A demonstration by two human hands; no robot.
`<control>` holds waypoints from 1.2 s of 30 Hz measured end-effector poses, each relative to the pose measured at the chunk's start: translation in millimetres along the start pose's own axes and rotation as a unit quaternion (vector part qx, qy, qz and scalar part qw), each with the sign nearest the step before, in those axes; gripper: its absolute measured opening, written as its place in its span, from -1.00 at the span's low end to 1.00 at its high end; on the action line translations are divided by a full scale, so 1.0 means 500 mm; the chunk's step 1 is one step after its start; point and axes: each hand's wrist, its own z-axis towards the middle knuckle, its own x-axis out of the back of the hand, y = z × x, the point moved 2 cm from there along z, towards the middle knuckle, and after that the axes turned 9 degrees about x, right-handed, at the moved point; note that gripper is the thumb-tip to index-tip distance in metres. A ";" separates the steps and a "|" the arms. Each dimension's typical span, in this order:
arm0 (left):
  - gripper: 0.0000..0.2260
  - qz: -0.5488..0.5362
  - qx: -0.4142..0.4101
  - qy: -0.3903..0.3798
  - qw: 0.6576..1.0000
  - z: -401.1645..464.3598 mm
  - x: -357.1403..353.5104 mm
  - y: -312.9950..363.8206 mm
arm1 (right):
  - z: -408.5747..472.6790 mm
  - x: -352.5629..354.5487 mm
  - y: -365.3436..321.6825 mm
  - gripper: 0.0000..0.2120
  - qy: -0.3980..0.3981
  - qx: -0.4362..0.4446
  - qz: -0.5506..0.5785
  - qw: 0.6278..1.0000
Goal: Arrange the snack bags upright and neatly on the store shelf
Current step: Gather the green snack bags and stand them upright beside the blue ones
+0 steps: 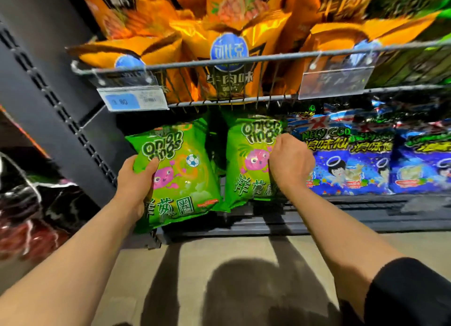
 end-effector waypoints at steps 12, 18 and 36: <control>-0.51 0.043 -0.080 -0.055 0.994 -0.133 -0.168 0.006 | -0.023 0.121 0.137 -0.72 0.110 -0.109 0.019 0.988; -0.52 0.073 -0.109 -0.077 0.988 -0.145 -0.275 -0.033 | 0.016 0.103 0.247 -0.67 0.148 -0.142 0.007 0.979; -0.52 0.052 -0.047 -0.075 0.995 -0.118 -0.292 -0.080 | -0.052 0.045 0.232 -0.22 0.153 -0.003 -0.079 0.985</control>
